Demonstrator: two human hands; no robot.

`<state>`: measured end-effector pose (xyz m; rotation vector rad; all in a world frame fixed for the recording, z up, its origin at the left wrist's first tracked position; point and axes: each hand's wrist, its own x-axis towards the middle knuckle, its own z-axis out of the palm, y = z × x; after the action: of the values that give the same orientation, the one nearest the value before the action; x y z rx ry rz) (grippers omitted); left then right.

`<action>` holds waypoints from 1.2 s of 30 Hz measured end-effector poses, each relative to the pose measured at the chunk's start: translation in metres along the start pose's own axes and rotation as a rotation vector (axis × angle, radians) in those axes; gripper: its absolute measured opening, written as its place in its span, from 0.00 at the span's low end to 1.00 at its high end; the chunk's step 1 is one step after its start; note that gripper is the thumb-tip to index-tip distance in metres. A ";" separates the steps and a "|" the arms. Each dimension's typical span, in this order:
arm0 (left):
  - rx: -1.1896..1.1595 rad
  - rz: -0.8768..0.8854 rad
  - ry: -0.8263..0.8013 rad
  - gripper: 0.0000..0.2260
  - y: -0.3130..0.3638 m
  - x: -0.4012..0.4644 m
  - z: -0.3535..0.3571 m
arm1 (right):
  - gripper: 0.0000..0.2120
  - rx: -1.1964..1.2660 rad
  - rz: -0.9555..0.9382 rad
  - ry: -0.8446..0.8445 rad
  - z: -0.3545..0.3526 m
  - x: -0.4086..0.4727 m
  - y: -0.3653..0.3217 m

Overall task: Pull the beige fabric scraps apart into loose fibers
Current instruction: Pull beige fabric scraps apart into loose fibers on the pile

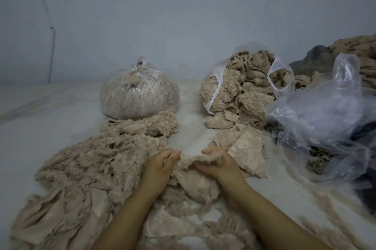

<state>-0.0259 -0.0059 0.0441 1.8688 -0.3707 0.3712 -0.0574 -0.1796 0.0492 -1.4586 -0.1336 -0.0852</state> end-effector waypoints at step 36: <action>-0.355 -0.299 -0.230 0.09 0.061 0.003 0.024 | 0.16 0.410 0.140 0.024 -0.017 0.003 -0.029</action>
<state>-0.0476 -0.0480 0.0890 1.5873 -0.2835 -0.1089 -0.0575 -0.1995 0.0767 -1.0540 -0.0264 0.0381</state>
